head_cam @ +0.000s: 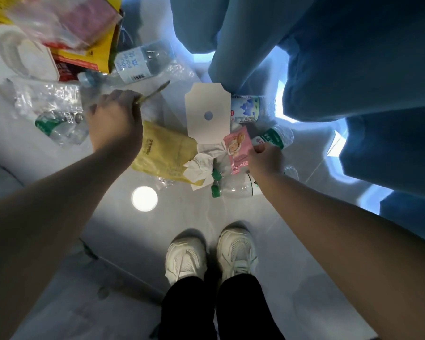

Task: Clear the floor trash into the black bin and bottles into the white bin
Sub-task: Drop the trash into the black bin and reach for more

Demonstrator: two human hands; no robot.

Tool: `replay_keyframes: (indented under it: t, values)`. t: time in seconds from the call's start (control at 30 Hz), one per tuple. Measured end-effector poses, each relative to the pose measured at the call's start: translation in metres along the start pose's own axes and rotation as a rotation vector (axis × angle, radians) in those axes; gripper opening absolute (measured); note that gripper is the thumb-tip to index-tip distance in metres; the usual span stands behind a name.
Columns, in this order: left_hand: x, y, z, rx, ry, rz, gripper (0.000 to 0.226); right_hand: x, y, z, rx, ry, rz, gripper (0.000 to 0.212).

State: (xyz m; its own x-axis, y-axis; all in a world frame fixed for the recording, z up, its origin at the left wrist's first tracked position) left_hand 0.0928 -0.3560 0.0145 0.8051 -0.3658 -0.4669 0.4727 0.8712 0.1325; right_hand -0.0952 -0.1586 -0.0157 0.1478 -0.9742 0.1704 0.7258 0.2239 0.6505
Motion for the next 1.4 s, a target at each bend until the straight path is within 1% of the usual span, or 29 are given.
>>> replay_keyframes:
  t: [0.07, 0.13, 0.23, 0.27, 0.33, 0.4, 0.5, 0.6, 0.77, 0.87, 0.93, 1.0, 1.1, 1.2, 1.27, 1.4]
  values:
    - [-0.006, 0.011, 0.007, 0.022, 0.127, -0.014, 0.027, 0.000, 0.003, 0.006, -0.013, 0.026, 0.011, 0.022]
    - [-0.012, 0.027, -0.001, 0.141, 0.238, 0.009, 0.026, 0.000, 0.004, 0.010, -0.026, 0.033, 0.024, 0.021]
    - [-0.023, 0.054, -0.034, 0.397, 0.269, 0.062, 0.020, 0.001, 0.004, 0.012, -0.047, 0.067, 0.047, 0.020]
    - [-0.027, 0.062, -0.047, 0.459, 0.265, 0.078, 0.020, 0.000, 0.003, 0.012, -0.050, 0.069, 0.052, 0.019]
    - [-0.031, 0.074, -0.073, 0.523, 0.222, 0.118, 0.022, -0.001, -0.001, 0.011, -0.068, 0.067, 0.062, 0.017]
    - [-0.032, 0.080, -0.095, 0.533, 0.125, 0.161, 0.023, -0.005, -0.006, 0.007, -0.081, 0.056, 0.091, 0.013]
    - [-0.035, 0.083, -0.121, 0.496, -0.040, 0.195, 0.021, -0.013, -0.012, 0.000, -0.080, 0.041, 0.140, 0.008]
    - [-0.036, 0.081, -0.135, 0.462, -0.115, 0.224, 0.016, -0.020, -0.015, -0.005, -0.088, 0.032, 0.194, 0.008]
    - [-0.031, 0.080, -0.134, 0.439, -0.081, 0.198, 0.018, -0.025, -0.013, -0.005, -0.084, -0.005, 0.289, 0.004]
    - [-0.028, 0.080, -0.126, 0.453, -0.058, 0.156, 0.022, -0.009, -0.011, 0.001, -0.098, -0.056, 0.452, 0.005]
    - [-0.027, 0.078, -0.122, 0.466, -0.072, 0.133, 0.022, 0.009, -0.017, 0.006, -0.107, -0.036, 0.552, 0.008]
    - [-0.026, 0.076, -0.122, 0.473, -0.071, 0.138, 0.024, 0.030, -0.027, 0.010, -0.092, -0.013, 0.611, 0.010]
    - [-0.025, 0.075, -0.130, 0.475, -0.070, 0.156, 0.025, 0.053, -0.043, 0.014, -0.099, 0.007, 0.576, 0.014]
    - [-0.028, 0.075, -0.134, 0.465, -0.047, 0.192, 0.022, 0.057, -0.046, 0.015, -0.157, -0.012, 0.538, 0.010]
    - [-0.031, 0.077, -0.135, 0.485, -0.011, 0.226, 0.018, 0.049, -0.040, 0.016, -0.139, -0.039, 0.575, 0.008]
    - [-0.034, 0.075, -0.132, 0.503, 0.048, 0.243, 0.021, 0.050, -0.030, 0.019, -0.068, -0.088, 0.624, 0.012]
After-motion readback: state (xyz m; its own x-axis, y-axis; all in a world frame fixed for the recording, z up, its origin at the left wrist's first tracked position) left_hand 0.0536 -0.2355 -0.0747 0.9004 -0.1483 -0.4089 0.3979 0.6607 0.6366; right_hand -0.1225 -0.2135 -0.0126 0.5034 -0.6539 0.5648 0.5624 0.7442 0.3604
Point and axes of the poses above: each hand's wrist, its own y-axis away from the middle knuckle, its own z-axis out of the back of the hand, x = y × z, the point moved 2 cm from there along -y, towards the middle knuckle, and after that the axes turned 13 degrees about y, right-handed, at the moved point
